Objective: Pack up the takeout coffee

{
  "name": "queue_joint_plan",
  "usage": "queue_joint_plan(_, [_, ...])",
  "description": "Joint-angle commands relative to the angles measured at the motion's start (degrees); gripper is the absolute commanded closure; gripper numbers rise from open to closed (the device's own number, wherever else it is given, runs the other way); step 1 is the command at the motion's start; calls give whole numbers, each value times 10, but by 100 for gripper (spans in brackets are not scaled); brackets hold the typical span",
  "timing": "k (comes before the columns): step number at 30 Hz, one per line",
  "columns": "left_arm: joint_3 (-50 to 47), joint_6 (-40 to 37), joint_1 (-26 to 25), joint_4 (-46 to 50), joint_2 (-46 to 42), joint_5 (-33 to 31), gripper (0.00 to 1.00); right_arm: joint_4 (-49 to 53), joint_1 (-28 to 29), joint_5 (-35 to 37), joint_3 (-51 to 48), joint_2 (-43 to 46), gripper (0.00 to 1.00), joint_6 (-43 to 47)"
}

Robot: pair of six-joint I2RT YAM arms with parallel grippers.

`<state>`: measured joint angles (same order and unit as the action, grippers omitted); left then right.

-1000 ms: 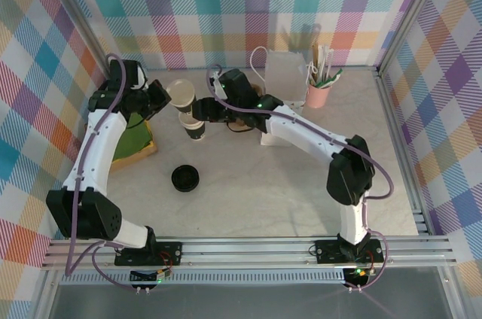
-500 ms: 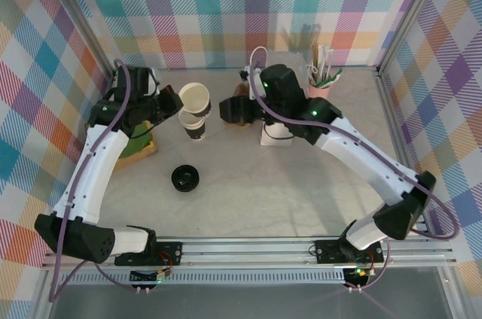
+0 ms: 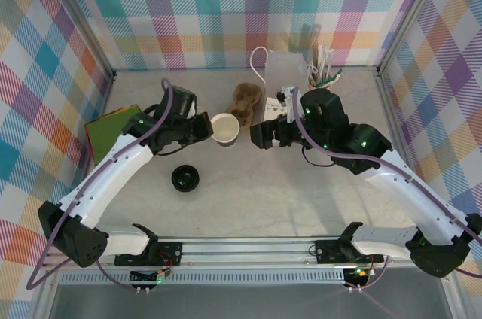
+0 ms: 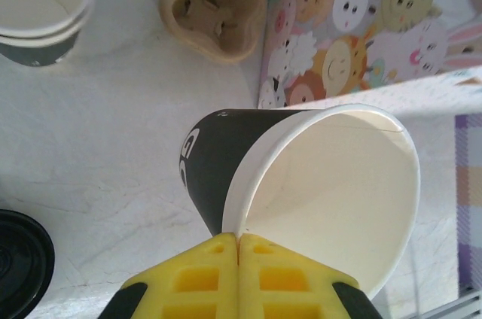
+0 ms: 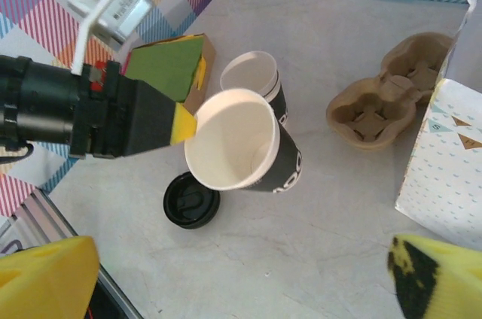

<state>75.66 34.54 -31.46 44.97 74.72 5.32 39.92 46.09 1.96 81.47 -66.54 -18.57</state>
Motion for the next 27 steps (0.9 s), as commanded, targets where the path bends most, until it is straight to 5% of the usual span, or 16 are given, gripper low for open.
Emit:
queue_joint_plan(1, [-24,20,-31,-30,17,-18,100,33,-4,-6,5,-14,1,9])
queue_joint_plan(12, [-78,48,-99,-98,71,-41,100,56,-16,-10,-3,-23,1,13])
queue_joint_plan(27, [-77,32,-124,-104,115,-58,100,62,-21,-7,-1,-27,1,14])
